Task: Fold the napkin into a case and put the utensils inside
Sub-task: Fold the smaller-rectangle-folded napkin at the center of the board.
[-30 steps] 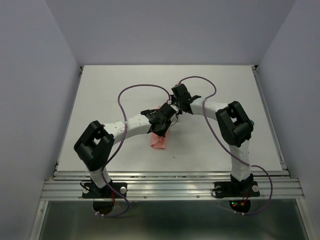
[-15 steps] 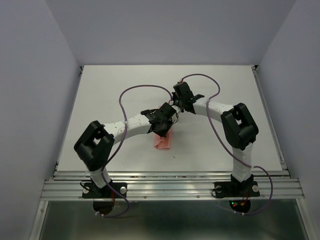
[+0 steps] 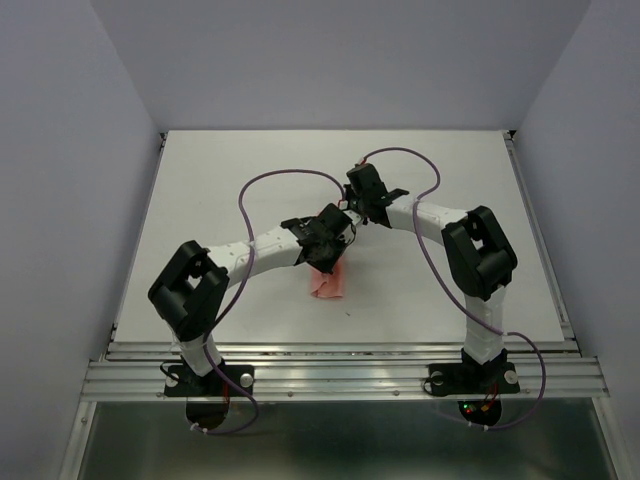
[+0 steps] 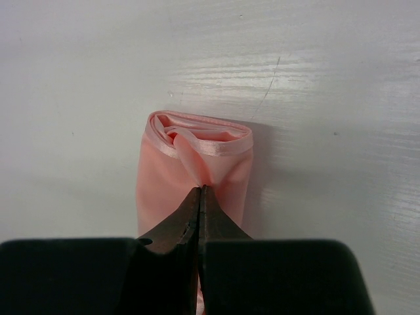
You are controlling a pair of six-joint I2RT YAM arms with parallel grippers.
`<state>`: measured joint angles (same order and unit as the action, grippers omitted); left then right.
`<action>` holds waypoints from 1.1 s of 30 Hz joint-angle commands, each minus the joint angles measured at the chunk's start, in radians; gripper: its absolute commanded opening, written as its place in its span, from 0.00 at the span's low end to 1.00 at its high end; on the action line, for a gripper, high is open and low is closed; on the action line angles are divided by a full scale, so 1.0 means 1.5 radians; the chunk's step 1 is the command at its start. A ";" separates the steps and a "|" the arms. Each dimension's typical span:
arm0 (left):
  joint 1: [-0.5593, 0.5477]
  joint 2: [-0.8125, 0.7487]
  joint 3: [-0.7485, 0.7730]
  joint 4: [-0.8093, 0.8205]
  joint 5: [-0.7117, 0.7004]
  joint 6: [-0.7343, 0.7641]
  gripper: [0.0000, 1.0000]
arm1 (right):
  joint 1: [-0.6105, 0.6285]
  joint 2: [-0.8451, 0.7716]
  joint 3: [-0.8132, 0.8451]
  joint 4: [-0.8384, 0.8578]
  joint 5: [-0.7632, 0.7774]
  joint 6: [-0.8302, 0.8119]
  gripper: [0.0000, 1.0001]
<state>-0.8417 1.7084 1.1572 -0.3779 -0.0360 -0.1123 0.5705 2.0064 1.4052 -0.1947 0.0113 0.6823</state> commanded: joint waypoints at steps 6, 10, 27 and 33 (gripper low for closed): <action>0.013 0.004 0.032 0.034 0.047 -0.005 0.00 | 0.005 -0.016 -0.008 0.011 0.003 0.003 0.02; 0.013 0.008 0.028 0.037 0.053 -0.004 0.00 | 0.005 -0.023 -0.013 0.012 0.017 0.000 0.07; 0.014 0.013 0.025 0.041 0.067 0.004 0.00 | 0.005 -0.076 -0.045 0.004 0.040 -0.002 0.56; 0.014 0.017 0.029 0.040 0.067 0.003 0.00 | 0.005 -0.104 -0.083 0.004 0.022 0.003 0.71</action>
<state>-0.8227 1.7325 1.1725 -0.3546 0.0578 -0.1089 0.5686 1.9160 1.3109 -0.1947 0.0490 0.6861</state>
